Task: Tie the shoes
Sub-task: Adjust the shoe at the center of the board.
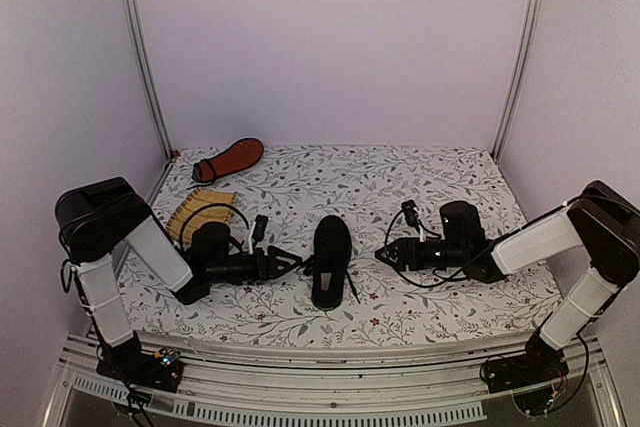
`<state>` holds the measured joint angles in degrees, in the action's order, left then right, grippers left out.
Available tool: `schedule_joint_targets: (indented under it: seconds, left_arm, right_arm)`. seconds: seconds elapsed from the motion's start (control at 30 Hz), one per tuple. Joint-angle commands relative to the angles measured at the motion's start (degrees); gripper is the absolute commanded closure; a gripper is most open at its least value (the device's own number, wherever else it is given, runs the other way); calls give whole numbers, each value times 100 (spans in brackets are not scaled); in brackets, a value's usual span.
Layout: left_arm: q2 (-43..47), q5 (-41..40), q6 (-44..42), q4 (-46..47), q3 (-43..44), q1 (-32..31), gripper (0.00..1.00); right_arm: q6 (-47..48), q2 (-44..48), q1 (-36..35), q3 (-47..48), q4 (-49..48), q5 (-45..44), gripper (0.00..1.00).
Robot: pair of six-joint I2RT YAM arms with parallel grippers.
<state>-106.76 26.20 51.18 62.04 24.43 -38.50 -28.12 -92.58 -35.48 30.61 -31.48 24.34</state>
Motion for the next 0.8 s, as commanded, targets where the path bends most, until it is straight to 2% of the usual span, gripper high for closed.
schedule_joint_targets:
  seconds: [0.0, 0.23, 0.53, 0.67, 0.77]
  left_arm:
    - [-489, 370, 188, 351, 485, -416, 29]
    - [-1461, 583, 403, 469, 1273, -687, 28]
    - [-2376, 764, -7, -467, 3197, -1220, 29]
    - [-2158, 548, -355, -845, 3419, -1158, 29]
    - [-1432, 249, -788, -1349, 3159, -940, 28]
  right_arm:
    - [-86, 302, 30, -155, -68, -149, 41]
    - [-97, 840, 32, -295, 90, -361, 40]
    - [-22, 1464, 33, -396, 577, -803, 36]
    - [-20, 1707, 33, -479, 792, -1079, 31]
    - [-31, 1965, 36, -489, 1002, -1371, 18]
